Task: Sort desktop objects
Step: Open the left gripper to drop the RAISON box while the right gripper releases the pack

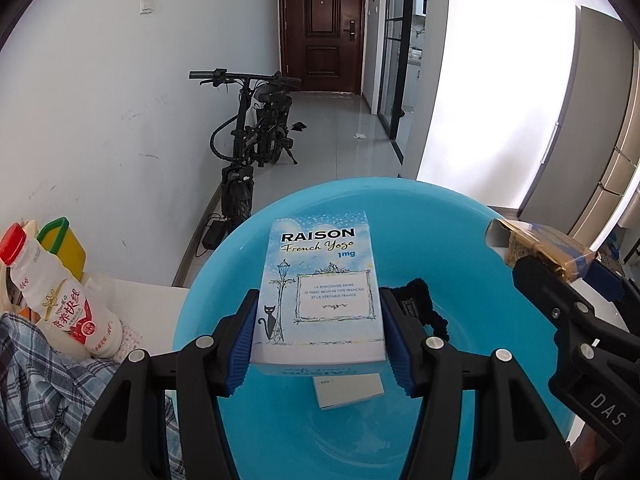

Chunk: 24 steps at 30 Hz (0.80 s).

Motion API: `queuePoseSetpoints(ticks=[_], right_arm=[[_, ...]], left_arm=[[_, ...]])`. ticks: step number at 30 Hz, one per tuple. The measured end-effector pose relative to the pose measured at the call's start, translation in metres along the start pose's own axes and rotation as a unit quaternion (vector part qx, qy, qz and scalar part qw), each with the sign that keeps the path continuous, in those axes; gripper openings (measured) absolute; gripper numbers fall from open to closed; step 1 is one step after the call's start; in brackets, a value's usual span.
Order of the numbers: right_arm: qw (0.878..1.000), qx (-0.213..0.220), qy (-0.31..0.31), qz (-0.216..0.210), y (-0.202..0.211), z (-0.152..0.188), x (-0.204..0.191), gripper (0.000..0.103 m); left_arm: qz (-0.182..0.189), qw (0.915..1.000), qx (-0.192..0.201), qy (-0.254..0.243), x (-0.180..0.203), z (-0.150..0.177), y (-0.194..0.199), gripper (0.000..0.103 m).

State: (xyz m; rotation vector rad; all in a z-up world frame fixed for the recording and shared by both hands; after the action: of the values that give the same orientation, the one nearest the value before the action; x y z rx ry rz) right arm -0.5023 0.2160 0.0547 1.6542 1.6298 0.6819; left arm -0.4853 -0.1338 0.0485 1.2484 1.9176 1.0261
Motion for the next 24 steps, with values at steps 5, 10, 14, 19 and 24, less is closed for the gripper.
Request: queuePoseSetpoints(ticks=[5, 10, 14, 19, 24], right_arm=[[1.000, 0.003, -0.003, 0.004, 0.001, 0.001, 0.003, 0.081], [1.000, 0.003, -0.004, 0.005, 0.001, 0.003, 0.005, 0.081], [1.000, 0.007, 0.000, 0.009, 0.003, 0.003, 0.006, 0.081], [1.000, 0.004, -0.008, 0.009, 0.003, 0.003, 0.012, 0.081], [1.000, 0.002, -0.013, 0.010, 0.002, 0.003, 0.015, 0.081]], left_arm=[[0.025, 0.9995, -0.002, 0.017, -0.008, -0.001, -0.002, 0.060], [0.019, 0.9998, 0.006, -0.001, -0.001, 0.002, 0.000, 0.078], [0.015, 0.9996, 0.021, -0.014, 0.003, 0.005, 0.005, 0.086], [0.014, 0.9997, 0.007, -0.021, 0.002, 0.007, 0.001, 0.087], [0.006, 0.9998, 0.002, -0.018, -0.003, 0.006, -0.002, 0.087]])
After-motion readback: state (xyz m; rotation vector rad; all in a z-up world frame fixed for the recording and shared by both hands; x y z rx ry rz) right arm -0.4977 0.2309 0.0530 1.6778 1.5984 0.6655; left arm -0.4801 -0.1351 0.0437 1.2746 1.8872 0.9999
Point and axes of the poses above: each gripper's, at about its wrist camera, not at the fingertips, and y roughly against the way its jaws point, x to its right, z to its underside, the point moved 2 cm from there along -y, roughly the way its jaws point, and after that the axes turned 15 degrees about -x, right-handed, at the moved point
